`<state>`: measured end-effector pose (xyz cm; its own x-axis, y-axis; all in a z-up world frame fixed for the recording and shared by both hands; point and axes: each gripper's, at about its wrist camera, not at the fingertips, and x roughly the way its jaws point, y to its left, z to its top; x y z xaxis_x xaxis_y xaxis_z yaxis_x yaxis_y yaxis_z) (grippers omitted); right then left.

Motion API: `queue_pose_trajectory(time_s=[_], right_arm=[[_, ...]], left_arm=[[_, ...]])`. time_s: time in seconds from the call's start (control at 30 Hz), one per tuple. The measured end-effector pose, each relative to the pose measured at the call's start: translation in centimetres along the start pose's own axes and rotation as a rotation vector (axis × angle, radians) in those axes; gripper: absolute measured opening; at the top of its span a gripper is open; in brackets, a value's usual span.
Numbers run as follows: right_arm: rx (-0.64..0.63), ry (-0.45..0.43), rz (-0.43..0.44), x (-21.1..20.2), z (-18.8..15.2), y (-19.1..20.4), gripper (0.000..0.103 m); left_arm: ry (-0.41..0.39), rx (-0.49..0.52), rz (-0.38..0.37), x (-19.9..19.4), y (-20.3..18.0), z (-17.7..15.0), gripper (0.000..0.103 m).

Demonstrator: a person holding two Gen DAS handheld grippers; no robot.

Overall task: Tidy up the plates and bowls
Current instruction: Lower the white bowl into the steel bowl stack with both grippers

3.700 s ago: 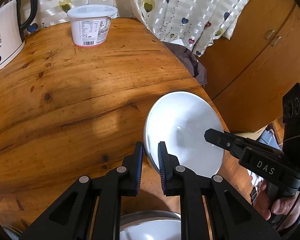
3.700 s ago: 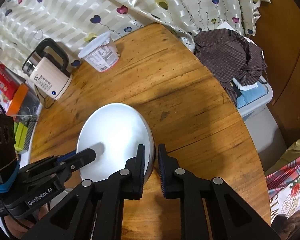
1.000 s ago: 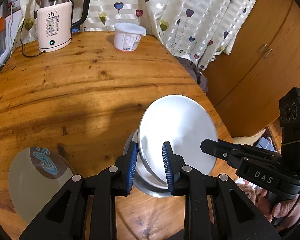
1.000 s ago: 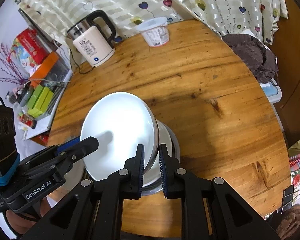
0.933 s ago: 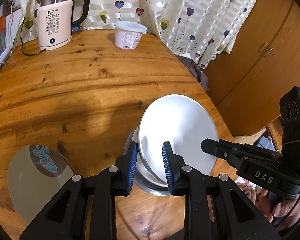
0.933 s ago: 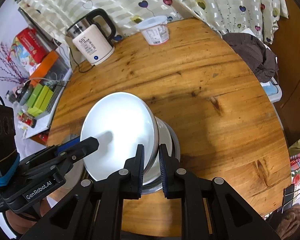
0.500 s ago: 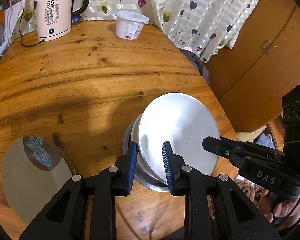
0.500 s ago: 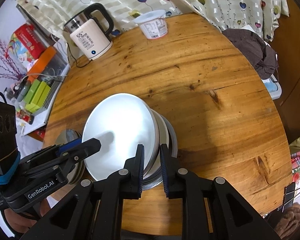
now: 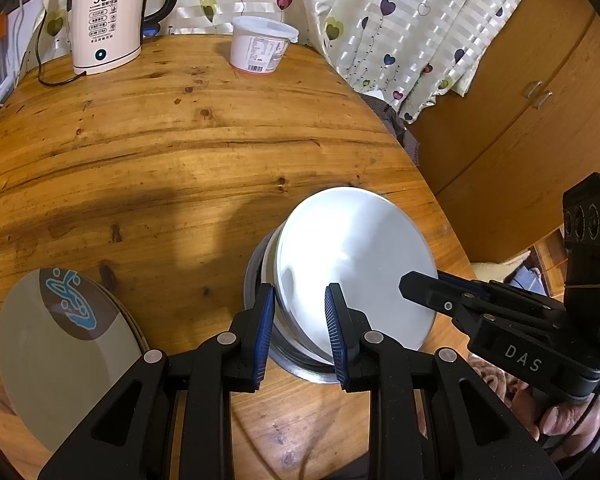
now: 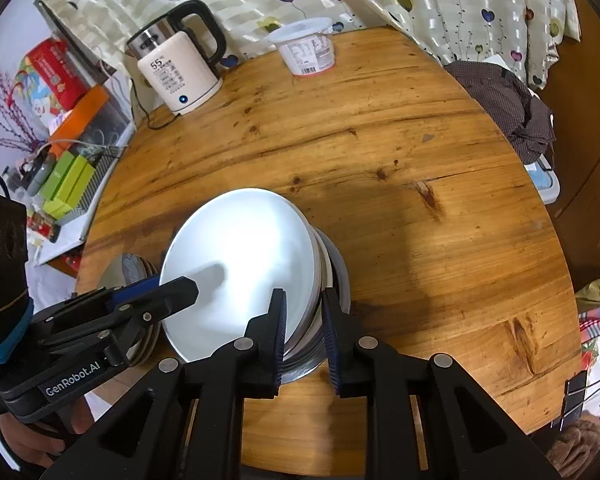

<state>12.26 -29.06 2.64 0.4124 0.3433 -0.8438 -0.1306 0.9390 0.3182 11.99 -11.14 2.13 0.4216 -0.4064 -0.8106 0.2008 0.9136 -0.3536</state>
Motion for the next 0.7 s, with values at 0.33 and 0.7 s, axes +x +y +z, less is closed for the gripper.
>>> queue_pose_trajectory(time_s=[0.33, 0.7], right_arm=[[-0.057, -0.043, -0.023, -0.13, -0.17, 0.36, 0.021], [-0.09, -0.092, -0.034, -0.63, -0.73, 0.11, 0.02]], left_arm=[[-0.025, 0.002, -0.015, -0.29, 0.28, -0.04, 0.028], [-0.052, 0.013, -0.044, -0.7, 0.41, -0.35, 0.028]])
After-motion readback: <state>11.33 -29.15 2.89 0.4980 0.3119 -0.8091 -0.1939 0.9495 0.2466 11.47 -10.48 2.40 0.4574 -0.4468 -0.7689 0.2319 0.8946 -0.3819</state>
